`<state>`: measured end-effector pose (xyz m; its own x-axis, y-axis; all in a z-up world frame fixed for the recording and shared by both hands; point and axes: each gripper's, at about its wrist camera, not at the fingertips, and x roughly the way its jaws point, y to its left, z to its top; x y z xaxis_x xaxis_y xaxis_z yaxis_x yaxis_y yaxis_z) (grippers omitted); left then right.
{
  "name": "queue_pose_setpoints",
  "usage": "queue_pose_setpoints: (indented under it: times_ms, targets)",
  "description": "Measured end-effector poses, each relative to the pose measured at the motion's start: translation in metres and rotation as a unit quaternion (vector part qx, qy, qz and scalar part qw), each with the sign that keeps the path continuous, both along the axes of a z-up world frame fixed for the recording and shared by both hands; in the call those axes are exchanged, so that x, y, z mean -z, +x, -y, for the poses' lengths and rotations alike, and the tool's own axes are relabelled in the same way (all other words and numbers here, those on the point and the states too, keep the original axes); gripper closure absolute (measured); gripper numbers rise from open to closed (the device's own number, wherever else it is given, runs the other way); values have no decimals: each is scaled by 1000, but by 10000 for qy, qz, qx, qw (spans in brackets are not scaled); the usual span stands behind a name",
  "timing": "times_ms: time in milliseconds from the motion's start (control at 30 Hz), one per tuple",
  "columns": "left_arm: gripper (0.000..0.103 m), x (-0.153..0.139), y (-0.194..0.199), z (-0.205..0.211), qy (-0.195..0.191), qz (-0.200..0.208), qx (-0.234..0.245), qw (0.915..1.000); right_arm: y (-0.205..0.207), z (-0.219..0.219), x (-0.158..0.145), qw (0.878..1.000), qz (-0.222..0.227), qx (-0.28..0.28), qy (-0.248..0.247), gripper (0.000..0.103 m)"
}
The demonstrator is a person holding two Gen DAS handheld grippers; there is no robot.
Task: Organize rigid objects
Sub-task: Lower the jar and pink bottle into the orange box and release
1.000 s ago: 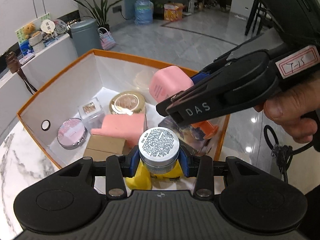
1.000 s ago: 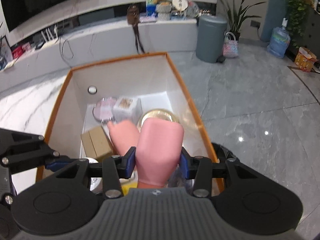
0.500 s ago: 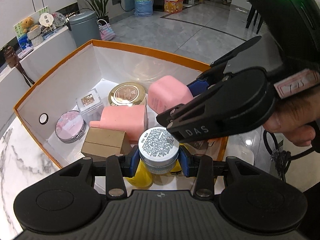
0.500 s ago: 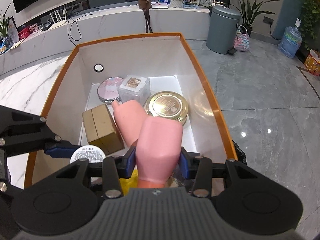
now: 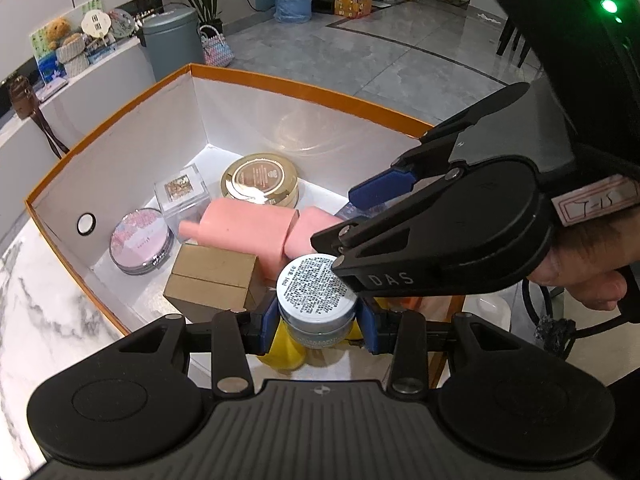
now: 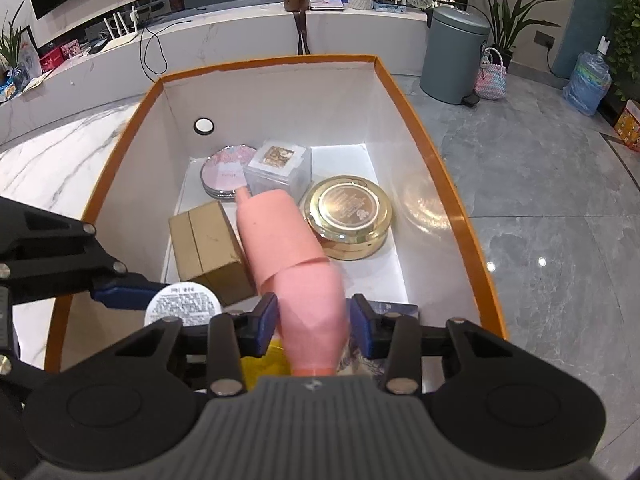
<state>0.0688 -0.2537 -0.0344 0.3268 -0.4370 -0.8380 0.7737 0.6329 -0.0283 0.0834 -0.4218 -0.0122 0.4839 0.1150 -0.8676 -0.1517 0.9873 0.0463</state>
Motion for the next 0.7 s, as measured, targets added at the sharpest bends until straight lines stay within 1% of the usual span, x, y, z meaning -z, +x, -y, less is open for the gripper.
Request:
queue_pose_setpoints:
  times_ms: [133,233,300,433,700]
  targets:
    - [54,-1,0,0,68,34,-10,10000,-1,2,-2,10000,55,32,-9,63]
    - [48,-1,-1,-1,84,57,5,9999,-2,3,-6,9999,119,64,4,63]
    - [48,-3,-2,-1,64,98,-41,9999,-3,4,-8,9998,157,76,11,63]
    - [48,-8,-2,-6,-39,107,-104,9999,-3,4,-11,9998,204,90,-8,63]
    - [48,-27,-1,-21,-428,131,-370,9983,-5,-1,-23,9993,354,119,-54,62]
